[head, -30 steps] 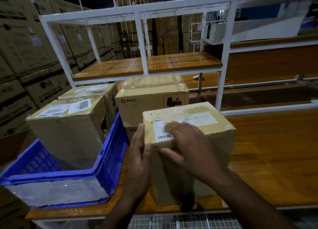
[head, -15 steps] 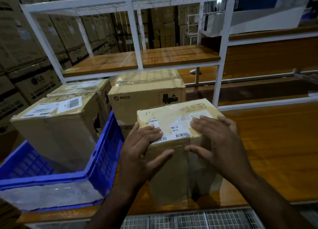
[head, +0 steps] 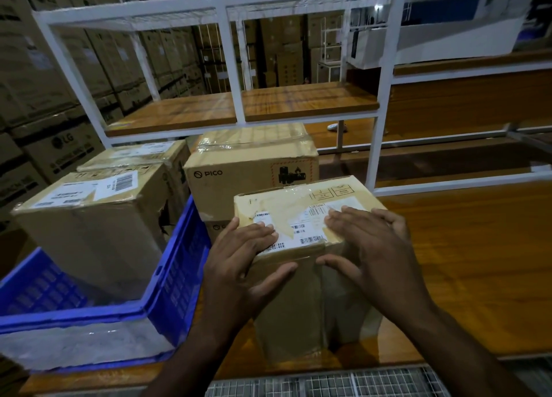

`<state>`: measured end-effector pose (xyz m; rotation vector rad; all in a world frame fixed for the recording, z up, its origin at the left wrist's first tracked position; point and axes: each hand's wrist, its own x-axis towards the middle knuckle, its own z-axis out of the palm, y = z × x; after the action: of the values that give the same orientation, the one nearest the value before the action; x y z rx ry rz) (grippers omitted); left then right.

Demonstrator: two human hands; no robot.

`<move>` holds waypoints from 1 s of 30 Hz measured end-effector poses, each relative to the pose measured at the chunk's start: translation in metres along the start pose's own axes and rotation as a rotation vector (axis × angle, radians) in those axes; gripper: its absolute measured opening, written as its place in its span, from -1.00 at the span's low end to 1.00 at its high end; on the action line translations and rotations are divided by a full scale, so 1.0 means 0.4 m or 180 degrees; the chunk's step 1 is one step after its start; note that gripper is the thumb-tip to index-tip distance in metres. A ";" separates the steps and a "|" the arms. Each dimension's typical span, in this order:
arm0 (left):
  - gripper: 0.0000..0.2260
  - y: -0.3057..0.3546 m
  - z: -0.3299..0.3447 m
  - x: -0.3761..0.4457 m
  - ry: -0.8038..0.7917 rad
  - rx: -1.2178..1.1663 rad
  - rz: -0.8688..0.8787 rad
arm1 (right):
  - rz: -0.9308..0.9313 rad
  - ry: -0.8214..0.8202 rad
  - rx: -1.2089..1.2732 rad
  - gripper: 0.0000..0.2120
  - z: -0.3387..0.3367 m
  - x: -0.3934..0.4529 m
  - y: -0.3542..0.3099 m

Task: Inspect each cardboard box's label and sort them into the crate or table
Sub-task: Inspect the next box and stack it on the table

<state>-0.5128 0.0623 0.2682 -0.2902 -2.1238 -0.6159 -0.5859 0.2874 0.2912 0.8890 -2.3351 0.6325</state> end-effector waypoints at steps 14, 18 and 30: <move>-0.48 0.039 -0.021 -0.014 0.0137 -0.1048 -0.1889 | 0.0945 0.0516 0.1054 -0.47 -0.029 0.012 0.047; -0.54 0.056 -0.048 0.000 -0.0355 -0.2206 -0.2887 | 0.2314 -0.0190 0.1994 -0.41 -0.037 0.013 0.066; -0.45 0.085 -0.064 -0.071 -0.0228 -0.1853 -0.2297 | 0.1785 0.0074 0.2581 -0.40 -0.096 -0.113 0.038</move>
<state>-0.4642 0.0781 0.2686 0.1664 -2.0490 -1.6675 -0.5558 0.3404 0.2870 0.4938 -2.2995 1.8888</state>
